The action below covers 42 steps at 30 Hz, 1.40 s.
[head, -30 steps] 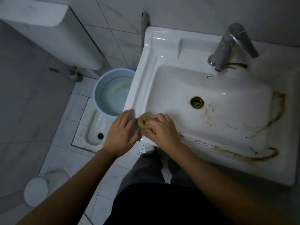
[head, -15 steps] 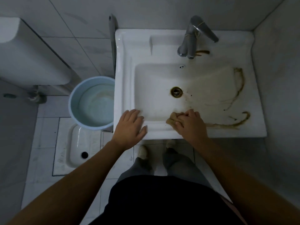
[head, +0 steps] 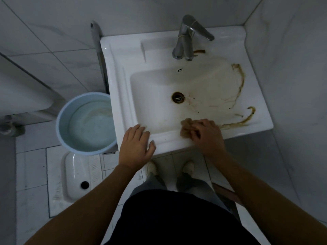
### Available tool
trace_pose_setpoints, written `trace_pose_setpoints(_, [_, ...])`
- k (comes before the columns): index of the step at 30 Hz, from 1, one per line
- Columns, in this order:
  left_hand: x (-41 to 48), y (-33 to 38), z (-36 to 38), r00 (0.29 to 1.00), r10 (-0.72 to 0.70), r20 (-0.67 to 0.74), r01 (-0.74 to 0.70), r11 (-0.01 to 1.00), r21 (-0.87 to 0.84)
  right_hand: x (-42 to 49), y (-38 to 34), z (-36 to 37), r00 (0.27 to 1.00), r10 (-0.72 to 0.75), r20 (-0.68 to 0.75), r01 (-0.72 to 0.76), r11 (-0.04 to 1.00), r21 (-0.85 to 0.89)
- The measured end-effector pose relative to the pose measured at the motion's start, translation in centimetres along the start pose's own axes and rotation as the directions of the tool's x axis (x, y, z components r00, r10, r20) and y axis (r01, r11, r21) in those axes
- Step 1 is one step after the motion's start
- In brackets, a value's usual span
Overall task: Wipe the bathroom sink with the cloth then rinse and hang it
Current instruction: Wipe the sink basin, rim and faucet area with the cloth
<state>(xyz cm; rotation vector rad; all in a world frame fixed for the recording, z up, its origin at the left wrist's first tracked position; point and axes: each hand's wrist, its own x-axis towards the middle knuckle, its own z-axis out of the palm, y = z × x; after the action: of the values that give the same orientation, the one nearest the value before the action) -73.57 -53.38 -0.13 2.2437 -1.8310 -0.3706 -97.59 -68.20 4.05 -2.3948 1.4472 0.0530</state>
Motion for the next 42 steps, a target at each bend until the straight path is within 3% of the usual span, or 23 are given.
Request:
trace_pose_setpoints(4, [0.0, -0.1, 0.1, 1.0, 0.003, -0.002, -0.003, 1.0, 0.003, 0.0, 3.3, -1.1, 0.986, 0.153, -0.061, -0.158, 0.984, -0.08])
trace_pose_setpoints(7, [0.0, -0.1, 0.1, 1.0, 0.001, -0.004, -0.001, 1.0, 0.007, -0.5, 0.9, -0.5, 0.967, 0.235, -0.099, -0.242, 0.968, -0.067])
trace_pose_setpoints(9, [0.0, 0.0, 0.1, 1.0, 0.0, -0.012, 0.0, 1.0, 0.005, -1.1, -2.1, 0.4, 0.979, 0.185, -0.082, -0.186, 0.982, -0.014])
trace_pose_setpoints(13, [0.0, -0.1, 0.3, 1.0, -0.001, -0.021, 0.001, 1.0, 0.003, -2.3, -7.7, 2.4, 0.999, -0.051, 0.012, 0.05, 0.997, 0.065])
trace_pose_setpoints(17, [0.1, -0.1, 0.2, 1.0, 0.003, -0.016, -0.003, 1.0, 0.011, -2.2, -7.3, 2.4, 0.991, -0.133, 0.025, 0.131, 0.987, 0.09])
trace_pose_setpoints(19, [0.1, -0.1, 0.2, 1.0, 0.003, -0.017, -0.003, 1.0, 0.007, -2.1, -4.9, 1.9, 0.996, -0.087, 0.01, 0.086, 0.994, 0.071])
trace_pose_setpoints(23, [0.1, 0.0, 0.1, 1.0, -0.001, -0.006, 0.001, 1.0, 0.011, -1.3, 0.1, 0.2, 0.989, 0.14, -0.056, -0.139, 0.99, 0.006])
trace_pose_setpoints(27, [0.1, 0.1, -0.1, 1.0, -0.005, 0.009, 0.005, 1.0, 0.02, -0.5, -0.4, -0.4, 0.947, 0.315, -0.058, -0.316, 0.948, -0.025])
trace_pose_setpoints(35, [0.0, 0.3, -0.4, 1.0, 0.001, -0.003, -0.001, 1.0, 0.031, -2.2, -6.7, 1.7, 0.995, -0.034, 0.097, 0.032, 0.999, 0.018])
trace_pose_setpoints(38, [0.0, 0.3, -0.6, 1.0, -0.001, 0.008, 0.0, 0.999, 0.034, -2.2, -4.8, 1.0, 0.997, -0.034, 0.074, 0.03, 0.998, 0.058])
trace_pose_setpoints(42, [-0.2, 0.7, -0.9, 1.0, -0.012, -0.018, 0.012, 1.0, -0.011, -1.9, 1.6, -1.2, 0.996, 0.089, 0.018, -0.089, 0.996, -0.018])
